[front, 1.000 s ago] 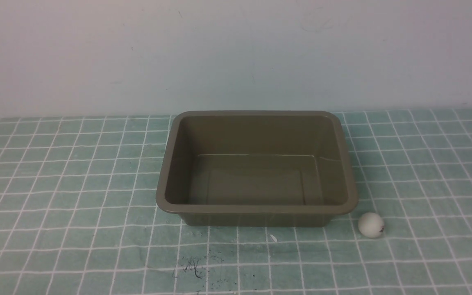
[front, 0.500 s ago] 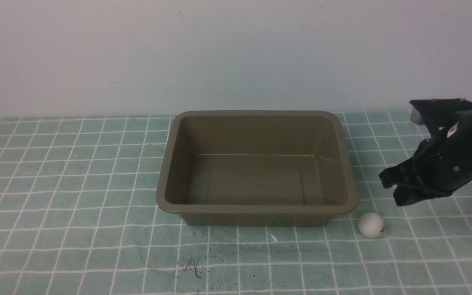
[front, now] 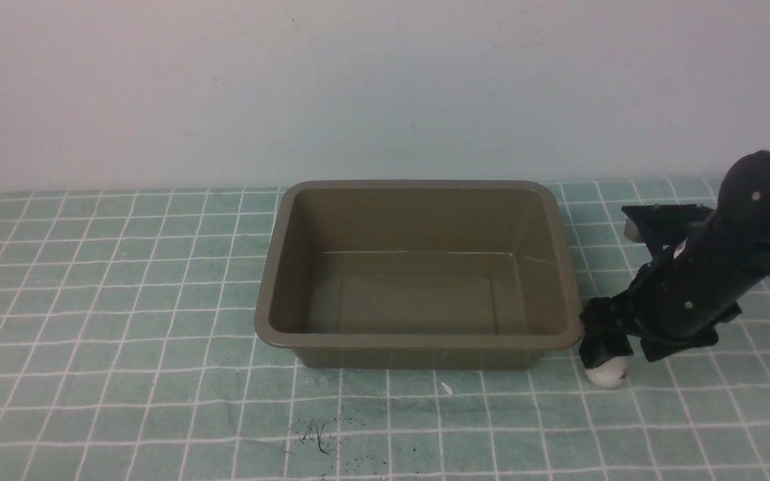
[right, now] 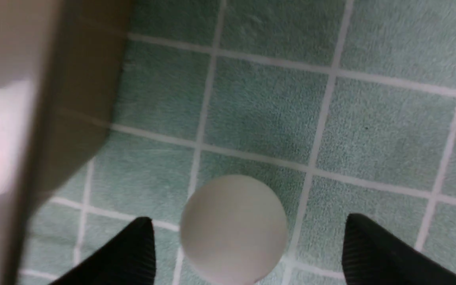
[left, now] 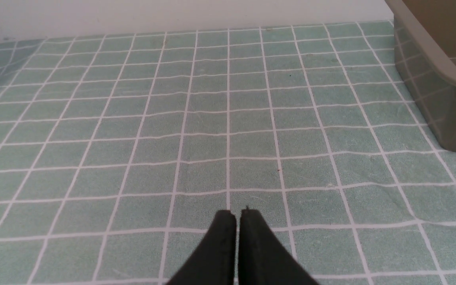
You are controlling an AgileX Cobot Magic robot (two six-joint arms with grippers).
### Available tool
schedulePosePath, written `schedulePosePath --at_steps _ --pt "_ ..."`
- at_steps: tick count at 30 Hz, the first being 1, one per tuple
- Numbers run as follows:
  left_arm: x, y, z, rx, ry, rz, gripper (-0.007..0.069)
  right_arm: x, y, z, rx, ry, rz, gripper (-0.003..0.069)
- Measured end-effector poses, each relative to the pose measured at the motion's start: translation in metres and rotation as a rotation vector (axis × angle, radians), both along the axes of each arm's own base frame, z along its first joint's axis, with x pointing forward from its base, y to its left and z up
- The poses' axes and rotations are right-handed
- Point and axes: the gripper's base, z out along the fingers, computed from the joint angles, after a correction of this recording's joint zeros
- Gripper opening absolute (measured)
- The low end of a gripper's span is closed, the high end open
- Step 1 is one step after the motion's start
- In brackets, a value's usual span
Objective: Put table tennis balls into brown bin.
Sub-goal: 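Reach for and grasp a ping pong ball on the table, then release the ping pong ball into the bin and lift the gripper away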
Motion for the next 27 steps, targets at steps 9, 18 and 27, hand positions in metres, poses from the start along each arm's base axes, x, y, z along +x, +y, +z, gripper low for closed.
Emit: schedulePosePath --at_steps 9,18,27 --pt "0.000 0.000 0.000 0.000 0.000 0.000 -0.0004 0.002 -0.001 -0.014 -0.021 0.033 0.014 0.0346" --pt "0.000 0.000 0.000 0.000 0.000 0.000 -0.0004 -0.034 0.039 0.110 0.089 -0.288 0.107 0.0363" --pt "0.000 0.000 0.000 0.000 0.000 0.000 -0.0004 0.014 0.092 0.123 0.131 -0.318 0.200 0.0523"
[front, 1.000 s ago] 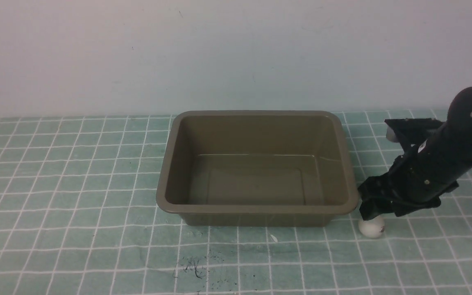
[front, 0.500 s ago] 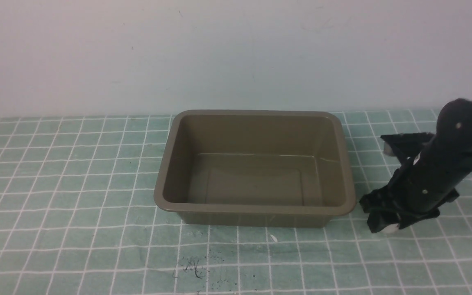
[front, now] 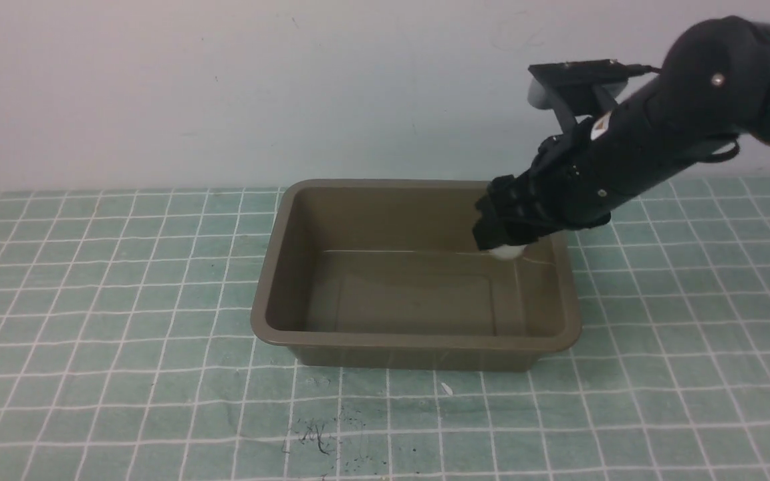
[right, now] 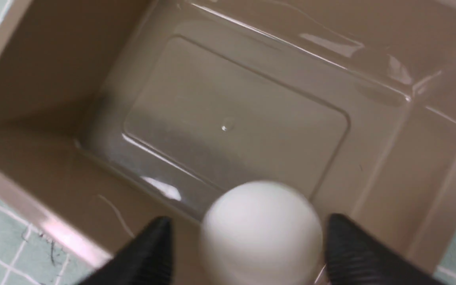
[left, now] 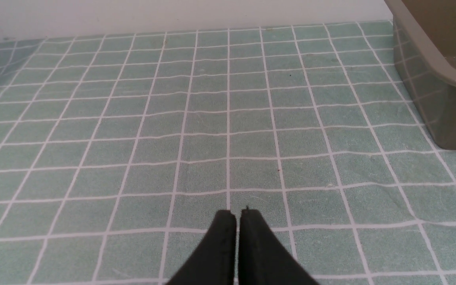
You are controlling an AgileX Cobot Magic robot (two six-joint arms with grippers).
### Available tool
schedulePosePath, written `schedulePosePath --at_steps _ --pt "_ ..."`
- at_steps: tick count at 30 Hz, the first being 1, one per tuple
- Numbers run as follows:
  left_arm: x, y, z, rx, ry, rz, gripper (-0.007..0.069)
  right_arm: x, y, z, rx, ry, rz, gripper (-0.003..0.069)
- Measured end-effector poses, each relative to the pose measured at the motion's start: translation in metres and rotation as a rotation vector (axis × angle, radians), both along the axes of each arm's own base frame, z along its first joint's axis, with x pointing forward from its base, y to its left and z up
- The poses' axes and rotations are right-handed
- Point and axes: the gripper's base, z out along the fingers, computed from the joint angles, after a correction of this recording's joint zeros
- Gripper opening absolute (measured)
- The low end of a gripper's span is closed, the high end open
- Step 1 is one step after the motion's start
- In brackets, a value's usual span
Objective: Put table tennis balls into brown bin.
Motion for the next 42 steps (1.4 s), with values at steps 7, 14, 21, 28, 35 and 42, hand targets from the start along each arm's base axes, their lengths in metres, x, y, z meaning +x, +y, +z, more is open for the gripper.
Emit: schedulePosePath --at_steps 7,14,21,28,35,42 --pt "0.000 0.000 0.000 0.000 0.000 0.000 -0.0004 -0.019 -0.020 0.051 -0.085 -0.126 -0.036 0.0311" --pt "0.000 0.000 0.000 0.000 0.001 0.000 -0.0004 -0.151 -0.087 0.131 0.062 -0.528 -0.200 -0.0003" --pt "0.000 0.000 0.000 0.000 0.001 0.000 -0.0004 -0.286 -0.144 0.086 0.368 -0.862 -0.301 -0.0011" --pt "0.000 0.000 0.000 0.000 0.001 0.000 -0.0004 -0.321 -0.164 0.012 0.437 -0.929 -0.372 -0.0011" --pt "0.000 0.000 0.000 0.000 0.000 0.000 -0.0004 -0.316 -0.165 -0.011 0.382 -0.955 -0.378 -0.0009" --pt "0.000 0.000 0.000 0.000 0.000 0.000 -0.0004 -0.316 -0.164 -0.012 0.381 -0.963 -0.369 -0.0009"
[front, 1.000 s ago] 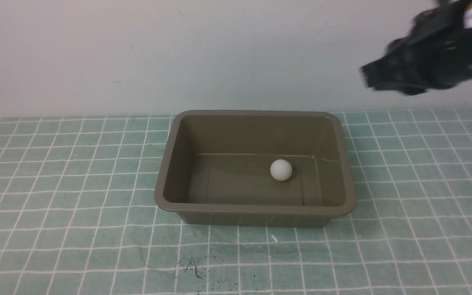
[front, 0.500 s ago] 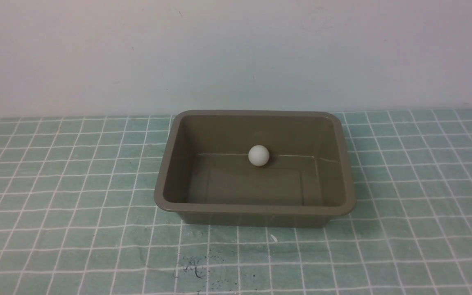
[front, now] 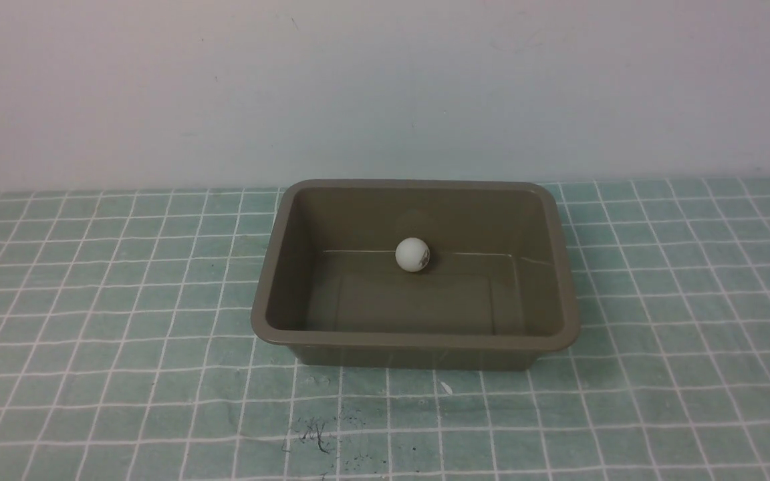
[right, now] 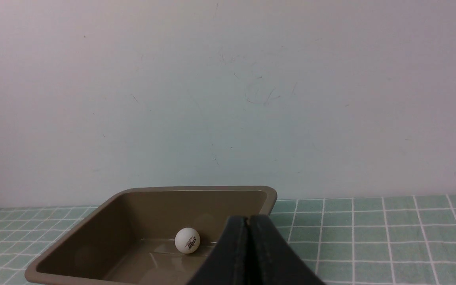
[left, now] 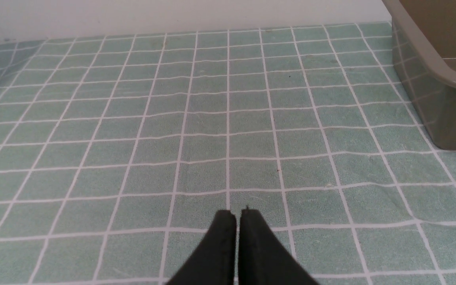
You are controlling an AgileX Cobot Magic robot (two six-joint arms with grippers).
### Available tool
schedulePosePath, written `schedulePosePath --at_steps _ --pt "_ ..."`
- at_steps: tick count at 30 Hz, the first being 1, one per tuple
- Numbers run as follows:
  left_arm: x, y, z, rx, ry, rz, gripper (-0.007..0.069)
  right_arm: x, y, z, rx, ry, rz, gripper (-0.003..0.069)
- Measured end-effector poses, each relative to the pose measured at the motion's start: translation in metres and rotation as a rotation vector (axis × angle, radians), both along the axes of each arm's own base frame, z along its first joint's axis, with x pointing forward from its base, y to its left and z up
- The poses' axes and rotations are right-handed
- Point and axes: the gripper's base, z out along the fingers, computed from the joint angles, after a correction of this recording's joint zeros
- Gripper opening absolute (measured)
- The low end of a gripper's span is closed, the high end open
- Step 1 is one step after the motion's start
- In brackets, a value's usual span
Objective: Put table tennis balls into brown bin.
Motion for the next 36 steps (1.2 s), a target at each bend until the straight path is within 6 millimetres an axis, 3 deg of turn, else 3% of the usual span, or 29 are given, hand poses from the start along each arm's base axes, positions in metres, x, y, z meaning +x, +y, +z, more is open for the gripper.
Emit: schedulePosePath --at_steps 13,17,19,22,36 --pt "0.000 0.000 0.000 0.000 0.000 0.000 -0.0004 0.005 0.013 -0.019 -0.138 -0.053 0.107 -0.0009" --pt "0.000 0.000 0.000 0.000 0.000 0.000 -0.0004 0.011 0.010 -0.039 -0.171 0.027 -0.008 -0.0009" --pt "0.000 0.000 0.000 0.000 0.000 0.000 -0.0004 0.016 0.004 -0.068 -0.186 0.161 -0.138 -0.0009" --pt "0.000 0.000 0.000 0.000 0.001 0.000 -0.0004 0.018 -0.001 -0.095 -0.200 0.274 -0.219 -0.0009" --pt "0.000 0.000 0.000 0.000 0.000 0.000 -0.0004 0.019 -0.003 -0.094 -0.219 0.245 -0.259 -0.0009"
